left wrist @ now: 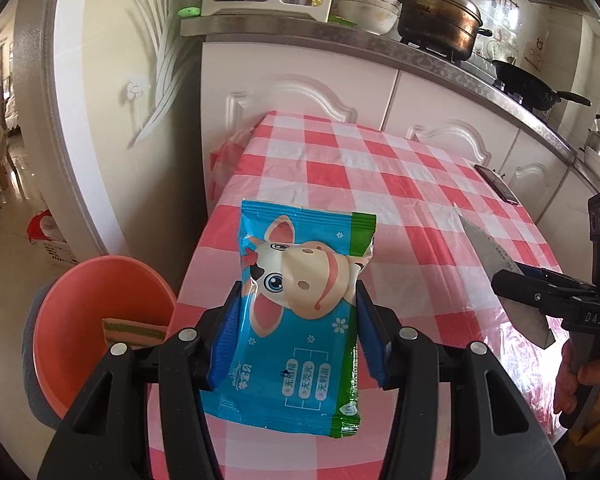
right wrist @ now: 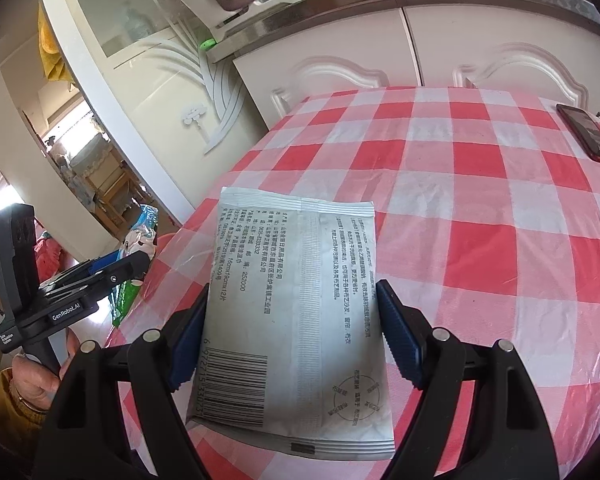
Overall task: Collect trash
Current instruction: 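Lift the grey sachet and blue cow packet and carry them over the orange bucket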
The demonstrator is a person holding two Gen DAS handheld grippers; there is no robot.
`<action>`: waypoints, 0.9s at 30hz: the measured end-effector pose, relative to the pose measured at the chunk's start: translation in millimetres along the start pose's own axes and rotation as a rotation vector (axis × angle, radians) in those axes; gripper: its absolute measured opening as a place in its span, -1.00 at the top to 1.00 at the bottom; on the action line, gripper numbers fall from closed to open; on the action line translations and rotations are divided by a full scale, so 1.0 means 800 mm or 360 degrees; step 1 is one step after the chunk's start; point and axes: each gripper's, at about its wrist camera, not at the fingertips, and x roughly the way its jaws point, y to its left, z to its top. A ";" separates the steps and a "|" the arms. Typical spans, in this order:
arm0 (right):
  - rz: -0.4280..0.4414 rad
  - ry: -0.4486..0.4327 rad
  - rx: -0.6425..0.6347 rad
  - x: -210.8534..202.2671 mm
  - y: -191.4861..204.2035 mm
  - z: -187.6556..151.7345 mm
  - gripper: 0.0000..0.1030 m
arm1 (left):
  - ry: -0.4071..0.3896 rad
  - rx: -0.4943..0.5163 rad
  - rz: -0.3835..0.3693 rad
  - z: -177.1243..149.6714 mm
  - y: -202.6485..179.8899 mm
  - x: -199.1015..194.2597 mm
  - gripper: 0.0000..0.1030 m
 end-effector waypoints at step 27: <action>0.0114 0.0133 -0.0259 0.059 0.112 0.035 -0.52 | -0.0053 -0.0174 0.0376 -0.013 0.115 -0.027 -0.04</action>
